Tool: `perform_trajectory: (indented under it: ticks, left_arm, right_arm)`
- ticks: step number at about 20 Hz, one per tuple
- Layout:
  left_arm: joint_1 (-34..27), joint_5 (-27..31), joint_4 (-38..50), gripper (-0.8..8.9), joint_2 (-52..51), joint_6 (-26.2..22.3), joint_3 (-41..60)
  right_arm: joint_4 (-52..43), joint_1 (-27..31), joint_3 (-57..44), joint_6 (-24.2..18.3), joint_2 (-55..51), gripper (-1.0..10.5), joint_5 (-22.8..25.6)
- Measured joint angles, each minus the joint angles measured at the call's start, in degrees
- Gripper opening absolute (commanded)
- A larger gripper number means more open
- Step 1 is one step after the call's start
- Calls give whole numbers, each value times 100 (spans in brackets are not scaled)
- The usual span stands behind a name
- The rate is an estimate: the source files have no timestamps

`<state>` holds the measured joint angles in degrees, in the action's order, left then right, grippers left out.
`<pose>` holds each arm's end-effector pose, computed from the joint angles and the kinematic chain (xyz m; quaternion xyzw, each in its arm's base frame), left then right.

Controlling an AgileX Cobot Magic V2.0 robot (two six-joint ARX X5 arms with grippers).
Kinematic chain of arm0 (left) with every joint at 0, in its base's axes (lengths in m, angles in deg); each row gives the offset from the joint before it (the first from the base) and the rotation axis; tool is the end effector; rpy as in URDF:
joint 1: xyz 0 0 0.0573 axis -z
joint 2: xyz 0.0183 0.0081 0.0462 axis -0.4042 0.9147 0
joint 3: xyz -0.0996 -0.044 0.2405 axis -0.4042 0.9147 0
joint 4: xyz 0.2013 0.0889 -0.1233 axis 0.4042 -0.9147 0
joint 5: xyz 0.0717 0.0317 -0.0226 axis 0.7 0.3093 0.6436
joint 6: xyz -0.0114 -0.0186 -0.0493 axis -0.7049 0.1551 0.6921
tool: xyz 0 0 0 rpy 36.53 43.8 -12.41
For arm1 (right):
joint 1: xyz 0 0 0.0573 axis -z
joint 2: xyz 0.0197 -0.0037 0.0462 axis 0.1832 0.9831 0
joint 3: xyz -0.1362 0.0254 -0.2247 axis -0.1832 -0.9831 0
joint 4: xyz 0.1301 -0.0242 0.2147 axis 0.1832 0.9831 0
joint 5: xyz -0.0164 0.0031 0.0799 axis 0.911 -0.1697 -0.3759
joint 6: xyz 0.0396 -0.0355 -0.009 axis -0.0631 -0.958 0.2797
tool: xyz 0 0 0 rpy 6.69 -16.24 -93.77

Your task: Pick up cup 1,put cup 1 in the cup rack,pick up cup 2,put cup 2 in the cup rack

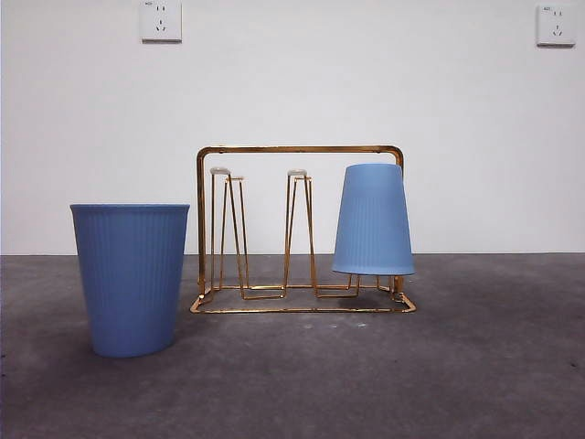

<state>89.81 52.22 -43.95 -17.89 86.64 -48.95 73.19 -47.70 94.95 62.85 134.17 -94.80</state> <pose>0.0632 -0.1096 0.4102 -0.0183 0.2231 -0.2857 0.9318 0.2015 0.1666 0.3758 -0.0305 0.3857 0.4508 0.8044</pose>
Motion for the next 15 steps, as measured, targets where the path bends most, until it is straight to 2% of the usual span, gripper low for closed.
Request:
perform_trajectory:
  ticks: [6, 10, 15]
  left_arm:
    - [0, 13, -350, 436, -315, 0, 0]
    - [0, 0, -402, 436, -205, -4, 0]
    - [0, -7, -400, 436, -170, -44, 2]
  right_arm:
    - [-1290, -393, 0, 514, 1609, 387, 26]
    - [-2024, -721, 0, 841, 2310, 382, 452]
    - [-2277, -855, 9, 1040, 2918, 377, 765]
